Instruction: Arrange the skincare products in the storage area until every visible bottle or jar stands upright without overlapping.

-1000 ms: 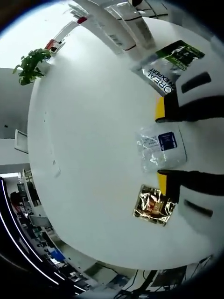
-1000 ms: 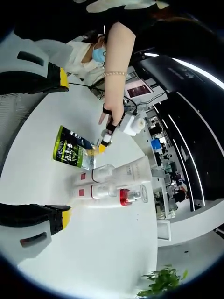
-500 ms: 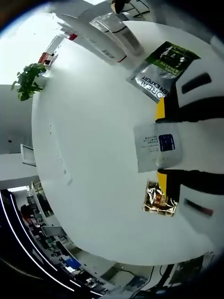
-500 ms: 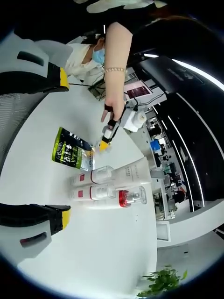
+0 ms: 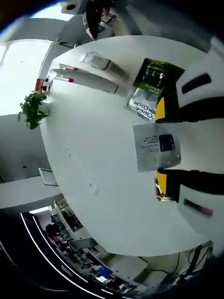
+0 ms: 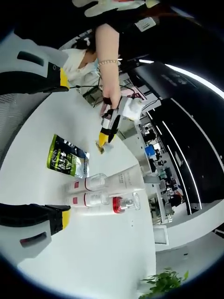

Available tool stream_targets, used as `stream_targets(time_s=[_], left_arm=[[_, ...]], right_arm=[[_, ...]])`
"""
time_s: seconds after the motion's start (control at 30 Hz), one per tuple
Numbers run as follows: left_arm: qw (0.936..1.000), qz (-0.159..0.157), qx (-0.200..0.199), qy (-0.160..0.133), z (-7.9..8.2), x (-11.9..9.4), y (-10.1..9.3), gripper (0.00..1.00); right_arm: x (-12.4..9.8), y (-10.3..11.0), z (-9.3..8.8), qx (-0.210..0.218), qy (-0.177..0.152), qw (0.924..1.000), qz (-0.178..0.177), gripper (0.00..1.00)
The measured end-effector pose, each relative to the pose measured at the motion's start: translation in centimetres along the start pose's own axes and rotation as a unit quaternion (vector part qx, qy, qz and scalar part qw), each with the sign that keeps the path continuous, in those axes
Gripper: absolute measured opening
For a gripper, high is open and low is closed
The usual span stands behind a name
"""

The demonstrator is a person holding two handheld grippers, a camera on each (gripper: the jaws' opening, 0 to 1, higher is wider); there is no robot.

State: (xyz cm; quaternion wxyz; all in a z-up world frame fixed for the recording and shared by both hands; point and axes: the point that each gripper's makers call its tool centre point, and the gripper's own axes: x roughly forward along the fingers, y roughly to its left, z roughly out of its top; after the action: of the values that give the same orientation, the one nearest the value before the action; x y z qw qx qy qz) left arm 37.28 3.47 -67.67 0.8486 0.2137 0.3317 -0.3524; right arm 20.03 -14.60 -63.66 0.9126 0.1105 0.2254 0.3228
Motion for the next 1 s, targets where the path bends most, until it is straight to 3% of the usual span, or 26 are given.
stream_targets(time_s=[0.33,0.73,0.8,1.0], left_arm=[[0.9934,-0.036,0.101,-0.041,1.2,-5.2,-3.6,0.36],[0.9814,-0.048,0.180,-0.046,2.1,-8.9,-7.1,0.36],[0.9726,-0.047,0.226,-0.028,1.8,-9.3,-8.0,0.37],[0.9694,-0.056,0.237,-0.032,2.5,-10.1,-10.6,0.37]], right_arm=[[0.6,2.4,0.9,-0.011,-0.004,0.9988,0.048,0.99],[2.8,6.3,3.1,-0.017,0.006,0.9928,0.118,0.75],[3.3,6.7,3.5,-0.018,0.013,0.9917,0.126,0.72],[5.4,7.1,5.1,-0.019,0.022,0.9897,0.140,0.60]])
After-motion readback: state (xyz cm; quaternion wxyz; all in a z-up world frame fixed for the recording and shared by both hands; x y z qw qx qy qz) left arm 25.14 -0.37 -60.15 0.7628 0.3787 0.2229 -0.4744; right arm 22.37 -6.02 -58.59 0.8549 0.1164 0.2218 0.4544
